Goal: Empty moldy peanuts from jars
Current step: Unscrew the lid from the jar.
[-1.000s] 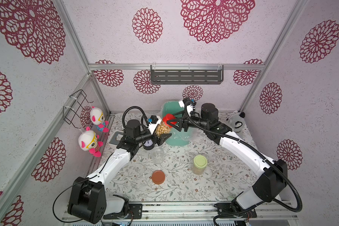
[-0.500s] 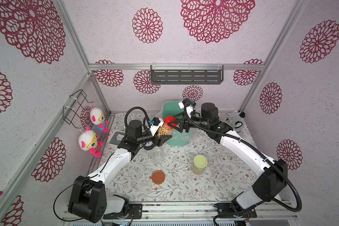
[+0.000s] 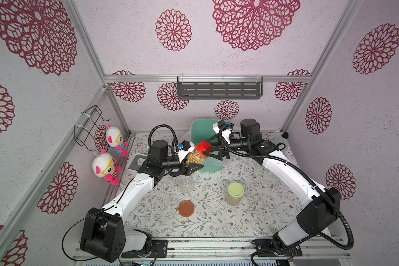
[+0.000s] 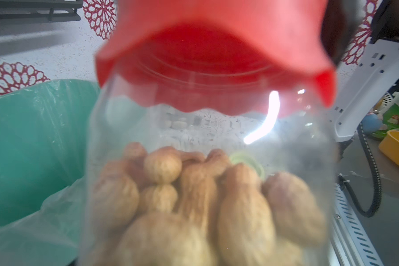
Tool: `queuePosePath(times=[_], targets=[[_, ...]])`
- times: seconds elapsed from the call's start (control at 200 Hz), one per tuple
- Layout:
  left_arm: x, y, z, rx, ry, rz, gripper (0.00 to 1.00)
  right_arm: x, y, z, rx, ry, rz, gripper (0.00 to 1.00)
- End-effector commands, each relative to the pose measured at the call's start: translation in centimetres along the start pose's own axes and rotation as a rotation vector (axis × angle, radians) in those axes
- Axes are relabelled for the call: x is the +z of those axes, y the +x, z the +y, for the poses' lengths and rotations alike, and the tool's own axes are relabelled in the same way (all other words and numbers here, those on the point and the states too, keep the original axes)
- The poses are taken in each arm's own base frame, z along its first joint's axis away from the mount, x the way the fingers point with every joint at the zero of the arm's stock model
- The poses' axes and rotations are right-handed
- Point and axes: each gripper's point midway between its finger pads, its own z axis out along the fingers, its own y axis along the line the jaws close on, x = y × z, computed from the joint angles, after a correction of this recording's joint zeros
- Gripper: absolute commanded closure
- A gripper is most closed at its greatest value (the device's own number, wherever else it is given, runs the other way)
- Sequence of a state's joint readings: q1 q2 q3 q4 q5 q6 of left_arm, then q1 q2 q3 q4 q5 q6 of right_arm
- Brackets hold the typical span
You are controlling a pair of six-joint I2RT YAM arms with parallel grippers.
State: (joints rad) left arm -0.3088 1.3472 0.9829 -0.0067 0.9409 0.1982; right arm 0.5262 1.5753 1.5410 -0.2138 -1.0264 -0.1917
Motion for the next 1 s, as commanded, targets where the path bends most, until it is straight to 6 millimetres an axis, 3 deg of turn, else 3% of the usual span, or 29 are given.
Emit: queuePosePath(times=[0.0, 0.075, 0.28, 0.385, 0.535, 0.836, 0.996], targets=[[-1.5, -2.7, 0.9, 0.045, -0.008, -0.045, 1.00, -0.7, 1.7, 2.4, -0.069, -0.129, 0.064, 1.00], [-1.5, -2.5, 0.6, 0.040, 0.014, -0.032, 1.00, -0.7, 2.4, 2.6, -0.093, -0.142, 0.105, 0.99], [-1.4, -2.3, 0.5, 0.042, 0.038, -0.012, 1.00, -0.5, 3.3, 2.5, -0.060, -0.187, 0.182, 0.74], [-1.3, -2.1, 0.7, 0.046, 0.035, -0.007, 1.00, -0.1, 3.2, 2.7, -0.067, -0.180, 0.184, 0.34], [-1.3, -1.8, 0.8, 0.054, 0.024, 0.000, 1.00, 0.2, 2.3, 2.3, -0.068, -0.127, 0.141, 0.02], [-1.4, -1.5, 1.6, 0.077, -0.033, 0.017, 1.00, 0.1, -1.1, 2.0, 0.003, -0.067, 0.004, 0.01], [-1.6, -1.3, 2.8, 0.104, -0.122, 0.031, 1.00, -0.7, -2.8, 1.4, 0.047, 0.052, -0.101, 0.01]])
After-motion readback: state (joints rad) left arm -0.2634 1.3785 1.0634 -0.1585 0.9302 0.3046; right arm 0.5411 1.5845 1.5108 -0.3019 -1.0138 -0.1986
